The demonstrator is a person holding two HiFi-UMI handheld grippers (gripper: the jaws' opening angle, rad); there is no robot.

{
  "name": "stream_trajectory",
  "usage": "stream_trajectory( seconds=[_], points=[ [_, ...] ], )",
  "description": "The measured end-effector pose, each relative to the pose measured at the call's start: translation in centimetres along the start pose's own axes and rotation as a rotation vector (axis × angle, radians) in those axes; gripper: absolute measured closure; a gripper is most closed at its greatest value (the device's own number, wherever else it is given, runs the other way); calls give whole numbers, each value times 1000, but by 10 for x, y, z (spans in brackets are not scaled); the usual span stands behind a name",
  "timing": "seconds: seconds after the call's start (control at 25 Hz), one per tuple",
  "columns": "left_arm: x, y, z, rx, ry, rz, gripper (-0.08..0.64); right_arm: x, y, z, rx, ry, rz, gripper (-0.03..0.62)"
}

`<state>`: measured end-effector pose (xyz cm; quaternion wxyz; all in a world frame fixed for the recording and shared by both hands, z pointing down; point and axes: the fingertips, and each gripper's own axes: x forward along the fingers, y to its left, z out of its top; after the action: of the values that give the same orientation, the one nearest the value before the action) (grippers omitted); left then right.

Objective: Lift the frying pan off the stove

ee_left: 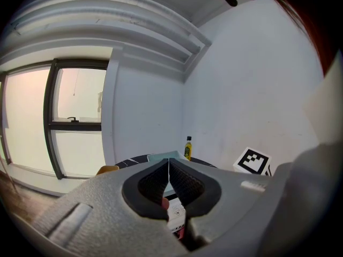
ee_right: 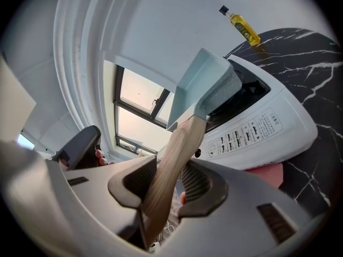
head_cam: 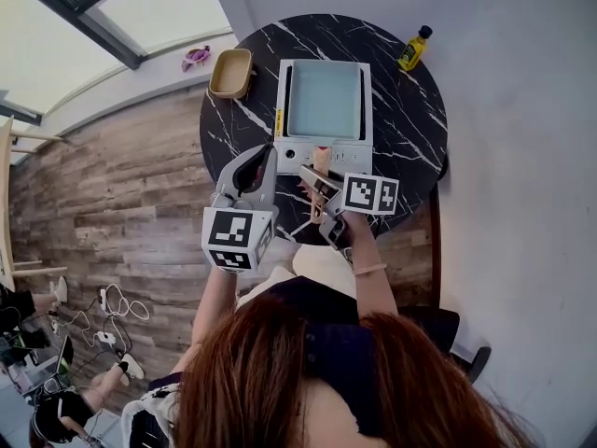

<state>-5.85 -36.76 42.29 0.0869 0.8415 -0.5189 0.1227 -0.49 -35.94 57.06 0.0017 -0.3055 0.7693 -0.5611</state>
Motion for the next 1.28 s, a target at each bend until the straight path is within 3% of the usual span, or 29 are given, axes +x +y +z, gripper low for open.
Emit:
stream_trajectory(
  seconds=[0.36,0.56,1.28],
  points=[
    [-48,-16,19,5,-47,-15,546,-35,41,-22,-45,-34,-4,446],
    [-37,-10,10,9,-54,-17,546,-28,31,-20,-50,-38,-5,446],
    [-80,-9,8,21,-91,-17,546,-46,59,-51,-81,-48,1,445]
  ],
)
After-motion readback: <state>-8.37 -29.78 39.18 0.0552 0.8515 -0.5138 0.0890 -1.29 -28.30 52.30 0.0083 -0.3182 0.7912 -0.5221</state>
